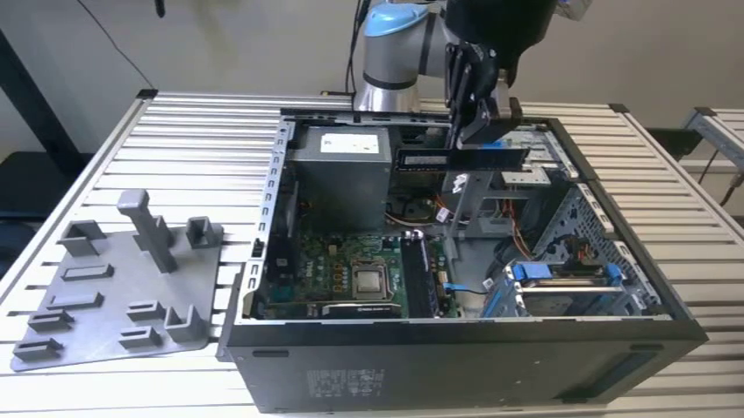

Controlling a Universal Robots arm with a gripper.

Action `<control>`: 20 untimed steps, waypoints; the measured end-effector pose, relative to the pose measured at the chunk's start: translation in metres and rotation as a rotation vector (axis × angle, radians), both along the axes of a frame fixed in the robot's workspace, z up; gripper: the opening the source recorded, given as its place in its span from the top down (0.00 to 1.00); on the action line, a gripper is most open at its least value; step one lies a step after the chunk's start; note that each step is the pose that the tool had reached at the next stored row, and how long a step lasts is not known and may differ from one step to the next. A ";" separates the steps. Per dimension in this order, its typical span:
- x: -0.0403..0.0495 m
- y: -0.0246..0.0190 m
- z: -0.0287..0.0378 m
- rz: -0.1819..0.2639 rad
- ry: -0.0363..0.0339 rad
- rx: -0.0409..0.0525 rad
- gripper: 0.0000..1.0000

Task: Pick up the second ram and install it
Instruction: 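Pick up the second ram and move it above second insertion slot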

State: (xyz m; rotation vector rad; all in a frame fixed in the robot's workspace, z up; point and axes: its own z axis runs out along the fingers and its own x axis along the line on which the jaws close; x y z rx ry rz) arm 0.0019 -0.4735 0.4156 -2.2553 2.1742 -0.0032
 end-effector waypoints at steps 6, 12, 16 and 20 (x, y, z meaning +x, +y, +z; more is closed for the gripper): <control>0.0000 0.0086 0.0001 0.000 0.0000 -0.0002 0.86; -0.0001 0.0281 0.0000 0.000 0.0000 -0.0001 0.86; -0.0001 0.0408 -0.0001 0.000 0.0000 -0.0001 0.86; -0.0001 0.0502 -0.0001 0.000 0.0000 -0.0001 0.86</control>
